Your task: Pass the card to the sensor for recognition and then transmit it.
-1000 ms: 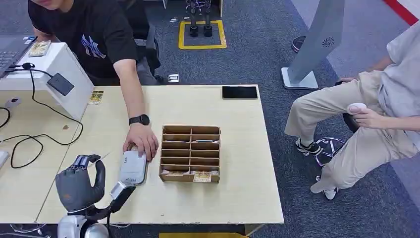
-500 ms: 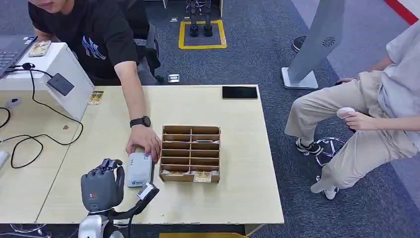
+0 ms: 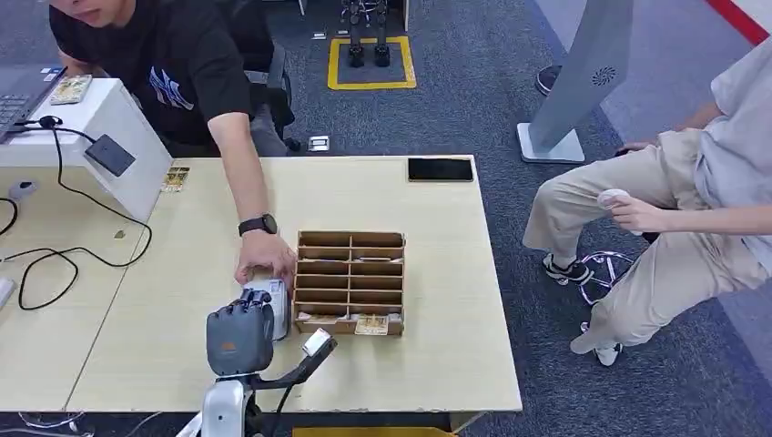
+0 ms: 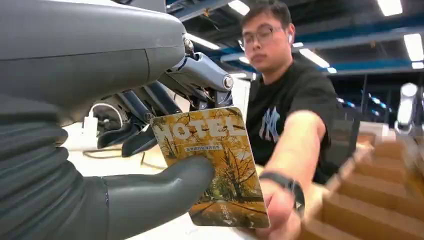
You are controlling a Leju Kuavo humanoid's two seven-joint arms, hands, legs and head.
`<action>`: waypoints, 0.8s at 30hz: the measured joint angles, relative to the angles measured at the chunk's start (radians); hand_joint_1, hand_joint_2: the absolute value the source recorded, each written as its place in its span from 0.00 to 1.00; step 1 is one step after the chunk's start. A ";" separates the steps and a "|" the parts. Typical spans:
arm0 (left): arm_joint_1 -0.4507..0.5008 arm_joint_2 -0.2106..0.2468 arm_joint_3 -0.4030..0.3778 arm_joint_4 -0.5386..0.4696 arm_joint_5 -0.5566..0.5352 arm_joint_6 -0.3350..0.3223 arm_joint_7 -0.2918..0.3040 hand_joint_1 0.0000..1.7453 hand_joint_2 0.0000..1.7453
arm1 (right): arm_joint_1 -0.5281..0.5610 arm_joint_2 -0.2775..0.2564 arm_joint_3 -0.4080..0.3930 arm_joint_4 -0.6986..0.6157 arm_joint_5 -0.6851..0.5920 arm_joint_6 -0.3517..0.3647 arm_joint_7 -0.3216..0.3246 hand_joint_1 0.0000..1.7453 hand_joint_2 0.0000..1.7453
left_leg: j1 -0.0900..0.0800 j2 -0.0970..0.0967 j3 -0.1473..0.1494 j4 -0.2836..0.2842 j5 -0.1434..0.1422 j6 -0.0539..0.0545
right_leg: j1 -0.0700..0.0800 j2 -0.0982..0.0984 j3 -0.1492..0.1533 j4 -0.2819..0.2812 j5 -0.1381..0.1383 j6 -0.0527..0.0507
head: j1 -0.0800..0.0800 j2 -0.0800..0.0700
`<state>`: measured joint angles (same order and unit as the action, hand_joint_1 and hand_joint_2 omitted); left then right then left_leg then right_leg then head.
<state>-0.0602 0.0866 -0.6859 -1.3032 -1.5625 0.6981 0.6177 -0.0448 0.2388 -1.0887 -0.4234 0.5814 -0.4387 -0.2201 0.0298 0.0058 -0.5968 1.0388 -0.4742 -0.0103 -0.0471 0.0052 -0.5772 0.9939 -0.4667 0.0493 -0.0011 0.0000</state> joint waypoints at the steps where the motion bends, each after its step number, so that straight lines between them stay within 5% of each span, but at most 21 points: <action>1: -0.001 0.001 -0.001 0.007 0.000 0.000 -0.003 1.00 1.00 | 0.000 0.000 0.000 0.000 0.000 0.000 0.000 0.00 1.00 | 0.000 0.000 0.000 0.000 0.000 0.000 | 0.000 0.000 0.000 0.000 0.000 0.000 | 0.000 0.000; 14: -0.057 0.006 -0.008 0.092 0.000 0.000 -0.094 1.00 1.00 | -0.006 -0.013 0.000 0.021 0.018 0.000 -0.006 0.00 1.00 | 0.001 0.000 0.000 0.000 0.000 0.000 | 0.000 0.000 0.000 0.000 0.000 0.000 | 0.000 0.000; 24: -0.101 0.005 -0.008 0.153 0.000 0.000 -0.105 1.00 1.00 | -0.010 -0.025 0.001 0.043 0.029 0.000 -0.011 0.00 1.00 | 0.001 0.000 0.000 0.000 0.000 0.000 | 0.001 0.000 0.000 0.000 0.000 0.000 | 0.000 0.000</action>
<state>-0.1609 0.0919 -0.6935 -1.1505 -1.5621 0.6985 0.5123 -0.0552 0.2140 -1.0880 -0.3799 0.6104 -0.4387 -0.2312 0.0304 0.0056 -0.5966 1.0386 -0.4741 -0.0107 -0.0465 0.0049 -0.5769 0.9943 -0.4669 0.0490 -0.0011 0.0000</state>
